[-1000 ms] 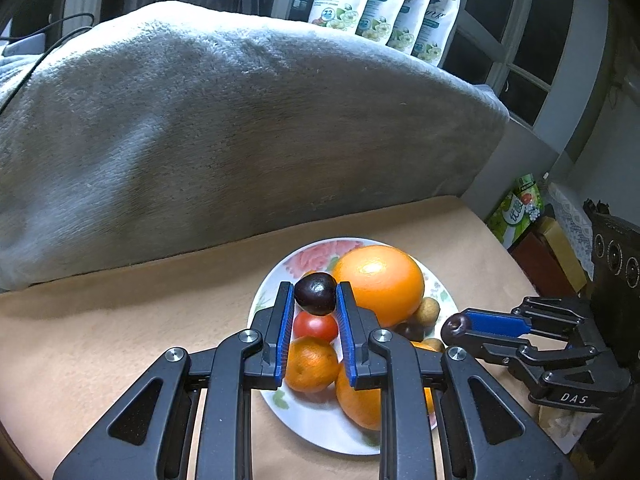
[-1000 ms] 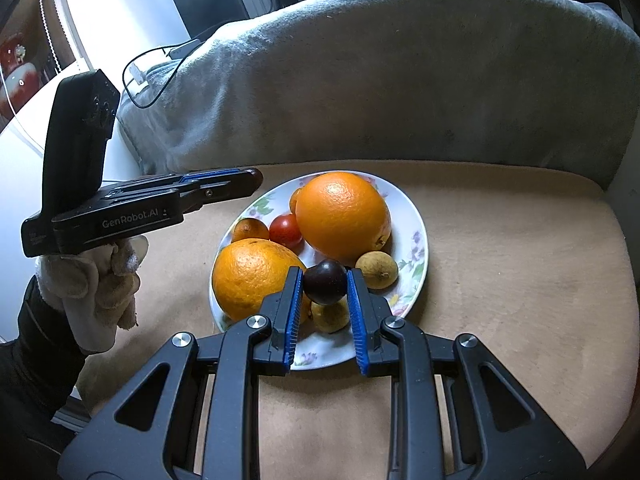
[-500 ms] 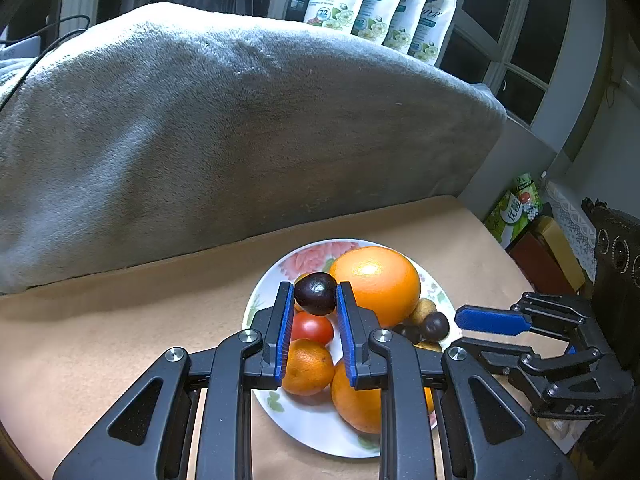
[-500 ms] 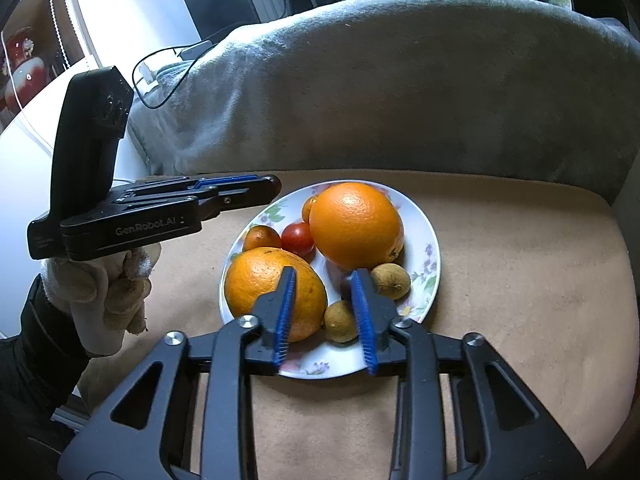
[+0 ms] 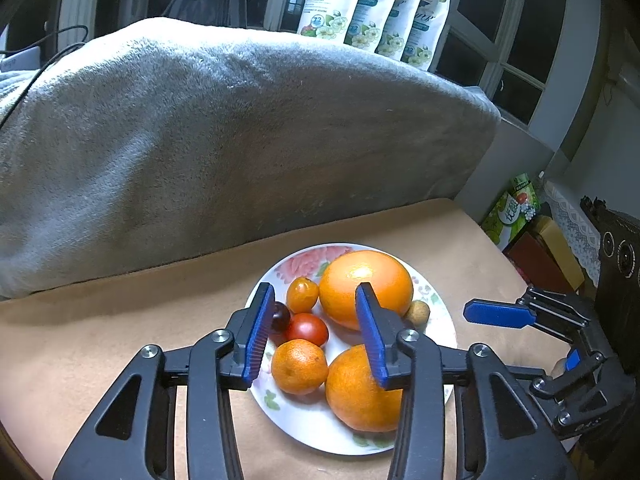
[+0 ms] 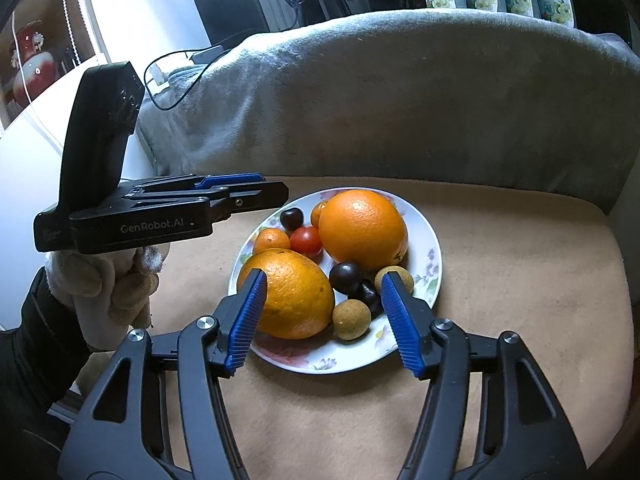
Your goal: Organize fruits
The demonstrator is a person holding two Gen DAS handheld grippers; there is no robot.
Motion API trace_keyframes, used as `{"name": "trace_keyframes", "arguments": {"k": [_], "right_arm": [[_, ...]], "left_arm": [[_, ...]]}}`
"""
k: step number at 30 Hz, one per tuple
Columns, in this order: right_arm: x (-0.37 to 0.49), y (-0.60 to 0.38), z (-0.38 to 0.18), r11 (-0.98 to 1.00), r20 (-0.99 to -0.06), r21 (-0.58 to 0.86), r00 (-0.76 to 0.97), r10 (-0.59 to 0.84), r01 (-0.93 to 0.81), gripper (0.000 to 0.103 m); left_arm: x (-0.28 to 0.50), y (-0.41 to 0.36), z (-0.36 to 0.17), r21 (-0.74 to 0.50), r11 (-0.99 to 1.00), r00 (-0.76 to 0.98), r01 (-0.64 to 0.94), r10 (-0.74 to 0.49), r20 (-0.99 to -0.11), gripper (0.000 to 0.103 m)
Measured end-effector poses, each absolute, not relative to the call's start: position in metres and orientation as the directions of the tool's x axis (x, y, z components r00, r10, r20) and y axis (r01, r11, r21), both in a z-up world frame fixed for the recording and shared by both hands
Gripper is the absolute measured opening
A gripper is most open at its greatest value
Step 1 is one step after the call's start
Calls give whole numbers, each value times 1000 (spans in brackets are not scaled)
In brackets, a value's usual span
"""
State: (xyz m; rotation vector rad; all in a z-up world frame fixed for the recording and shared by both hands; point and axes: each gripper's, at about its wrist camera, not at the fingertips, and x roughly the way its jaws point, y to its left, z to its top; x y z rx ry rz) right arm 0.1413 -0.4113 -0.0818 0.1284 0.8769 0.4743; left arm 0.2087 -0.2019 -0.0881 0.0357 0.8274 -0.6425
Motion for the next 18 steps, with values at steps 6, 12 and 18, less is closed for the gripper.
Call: {"name": "trace_keyframes", "arguments": {"k": [6, 12, 18], "right_arm": [[128, -423, -73, 888, -682, 309, 572, 457, -341, 73], [117, -441, -66, 910, -670, 293, 615, 415, -294, 87], [114, -449, -63, 930, -679, 268, 635, 368, -252, 91]], "left_arm": [[206, -197, -84, -212, 815, 511, 539, -517, -687, 49], [201, -195, -78, -202, 817, 531, 540, -517, -671, 67], [196, -196, -74, -174, 830, 554, 530, -495, -670, 76]]}}
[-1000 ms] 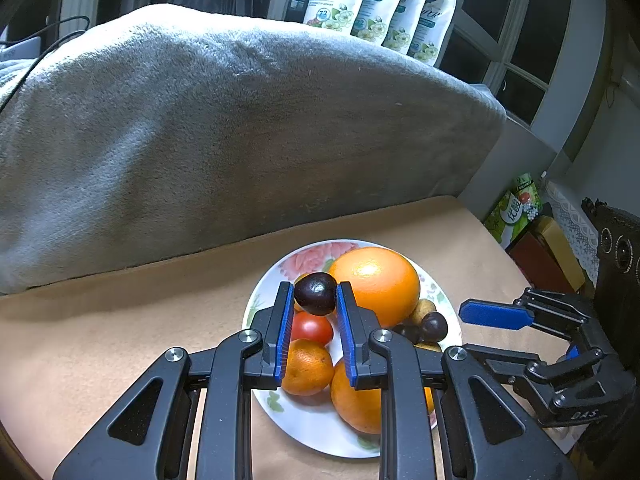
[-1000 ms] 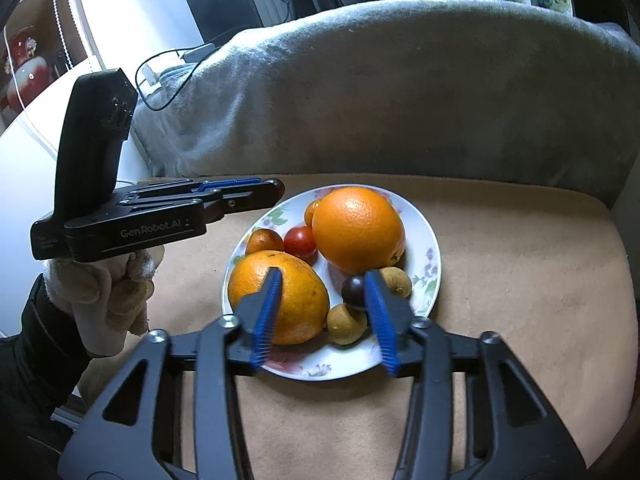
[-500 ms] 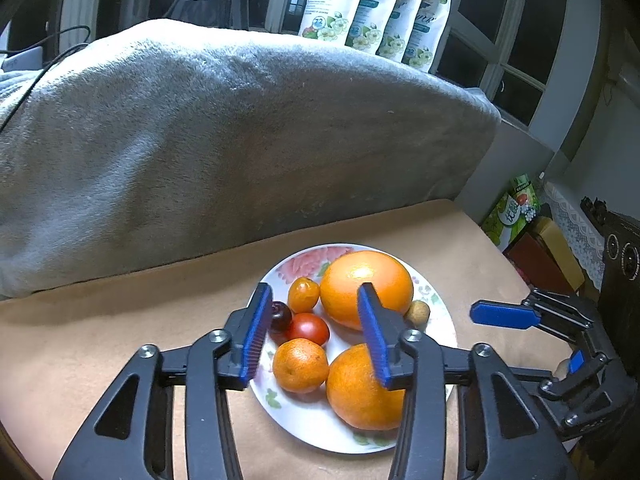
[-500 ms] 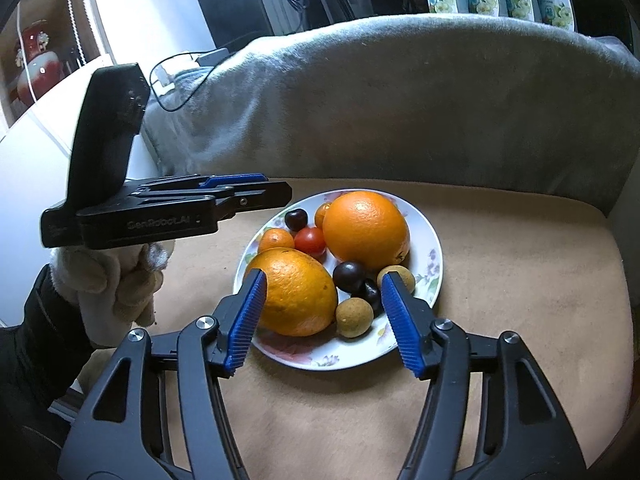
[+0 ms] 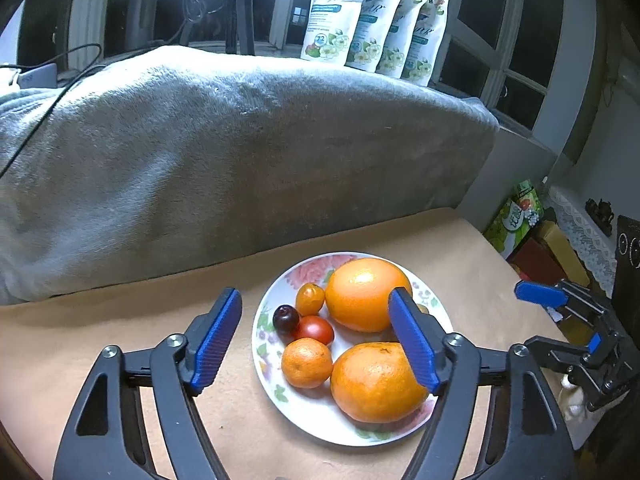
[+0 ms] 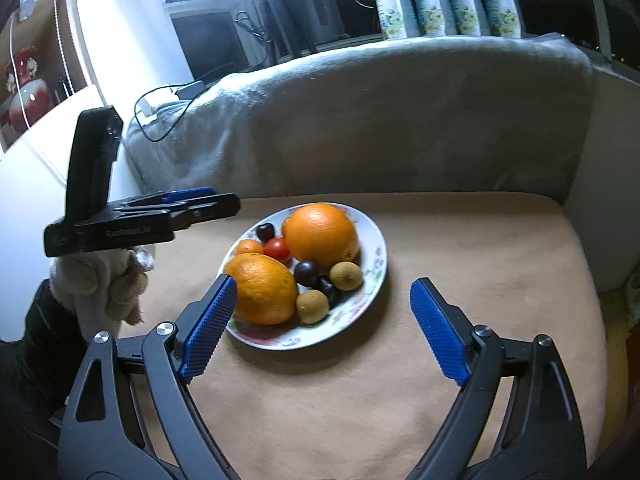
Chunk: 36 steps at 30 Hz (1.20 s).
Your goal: Organize fruits
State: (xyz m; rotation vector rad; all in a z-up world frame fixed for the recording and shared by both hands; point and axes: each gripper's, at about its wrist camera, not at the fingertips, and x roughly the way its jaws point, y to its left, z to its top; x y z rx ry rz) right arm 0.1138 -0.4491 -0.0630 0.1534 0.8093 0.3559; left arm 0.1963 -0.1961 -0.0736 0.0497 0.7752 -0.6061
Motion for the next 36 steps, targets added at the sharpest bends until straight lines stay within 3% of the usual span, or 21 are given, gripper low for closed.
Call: {"name": "trace_keyframes", "arguments": {"k": [14, 24, 36], "right_arm": [[95, -454, -36, 964, -645, 202, 718, 262, -170, 99], [78, -432, -27, 983, -642, 101, 744, 184, -156, 99], [59, -424, -21, 987, -626, 98, 764, 160, -126, 100]], "left_arm": [[159, -169, -60, -141, 859, 620, 493, -460, -636, 76], [122, -153, -53, -116, 874, 651, 473, -435, -622, 76], [85, -140, -43, -79, 899, 706, 430, -390, -590, 76]]}}
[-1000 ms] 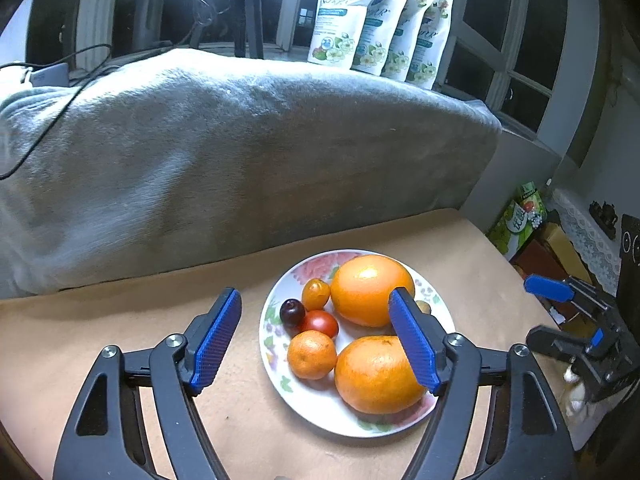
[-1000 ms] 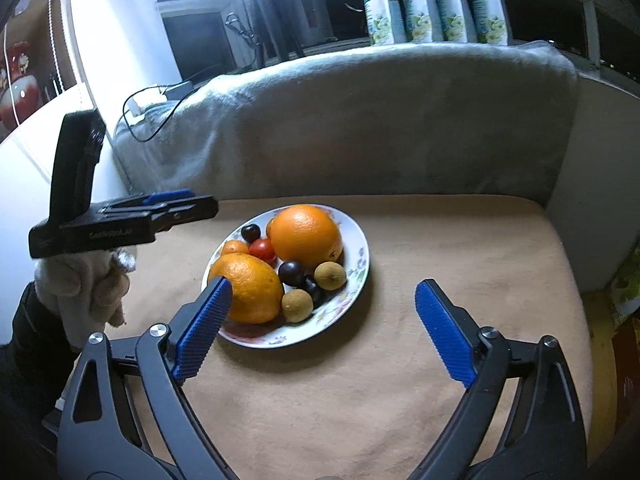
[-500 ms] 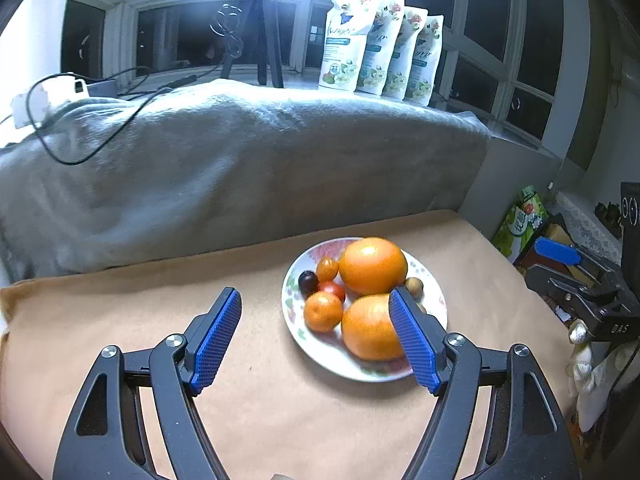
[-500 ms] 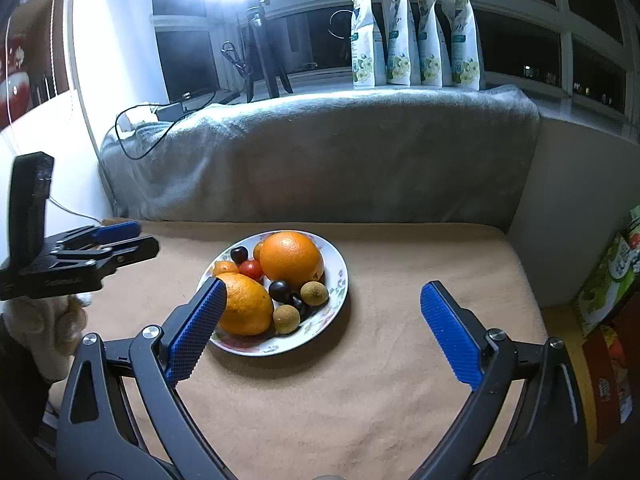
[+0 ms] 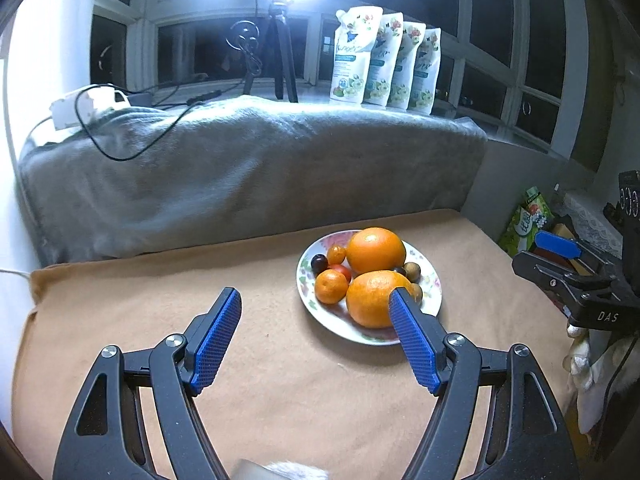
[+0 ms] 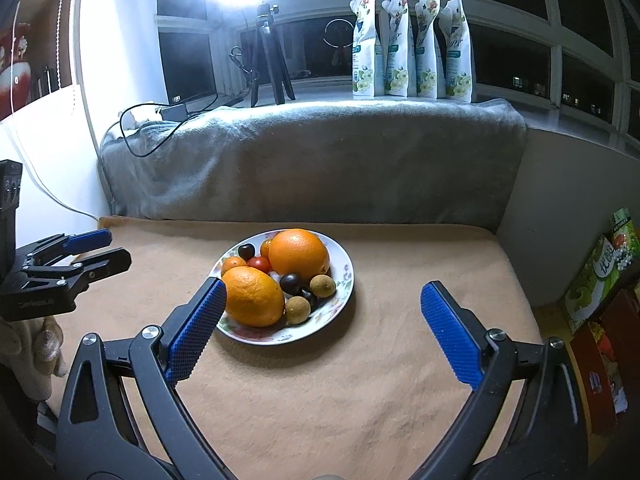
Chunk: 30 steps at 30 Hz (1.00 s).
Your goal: Organize fruits
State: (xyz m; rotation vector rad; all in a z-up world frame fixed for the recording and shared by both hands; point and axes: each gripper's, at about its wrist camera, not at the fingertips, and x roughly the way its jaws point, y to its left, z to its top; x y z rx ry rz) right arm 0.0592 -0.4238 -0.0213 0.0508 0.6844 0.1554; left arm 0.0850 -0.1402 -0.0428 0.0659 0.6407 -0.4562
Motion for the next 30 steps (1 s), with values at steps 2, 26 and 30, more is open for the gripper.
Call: {"name": "trace_keyframes", "arguments": {"k": [2, 26, 30], "right_arm": [[57, -423, -22, 988, -626, 95, 764, 154, -122, 100], [46, -413, -27, 992, -626, 85, 770, 123, -89, 103], [45, -410, -28, 993, -630, 82, 768, 120, -87, 103]], "left_arm": [[79, -139, -40, -69, 904, 719, 421, -380, -582, 77], [53, -129, -38, -49, 927, 753, 373, -332, -568, 84], [52, -129, -36, -51, 926, 754, 373, -335, -565, 84]]}}
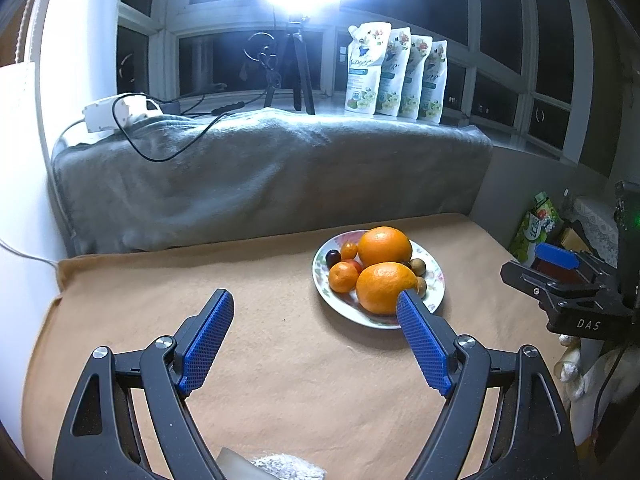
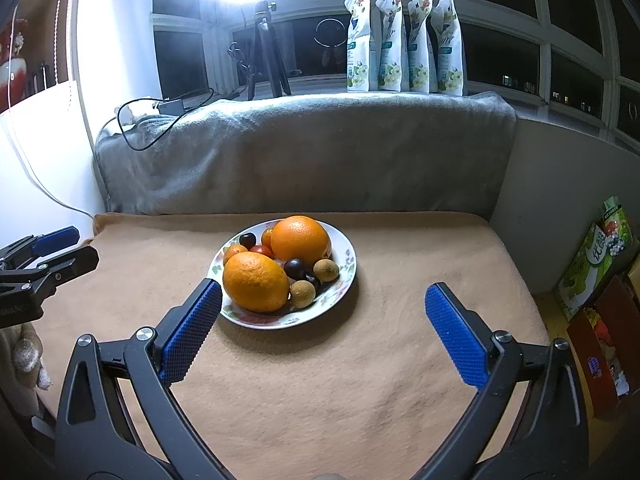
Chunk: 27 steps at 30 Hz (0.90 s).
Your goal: Organize fruits
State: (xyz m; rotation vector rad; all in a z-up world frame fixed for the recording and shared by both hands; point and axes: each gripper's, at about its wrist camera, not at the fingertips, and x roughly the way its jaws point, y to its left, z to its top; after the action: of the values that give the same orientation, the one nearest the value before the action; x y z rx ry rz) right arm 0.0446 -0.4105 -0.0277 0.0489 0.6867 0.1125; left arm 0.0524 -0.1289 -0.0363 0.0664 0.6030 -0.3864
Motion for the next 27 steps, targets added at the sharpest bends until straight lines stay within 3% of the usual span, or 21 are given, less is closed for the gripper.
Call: {"name": "trace_keyframes", "arguments": {"k": [27], "right_arm": [[41, -406, -31, 992, -636, 88, 762, 124, -88, 103]], "left_arm": [[47, -128, -34, -47, 928, 764, 370, -332, -553, 84]]}}
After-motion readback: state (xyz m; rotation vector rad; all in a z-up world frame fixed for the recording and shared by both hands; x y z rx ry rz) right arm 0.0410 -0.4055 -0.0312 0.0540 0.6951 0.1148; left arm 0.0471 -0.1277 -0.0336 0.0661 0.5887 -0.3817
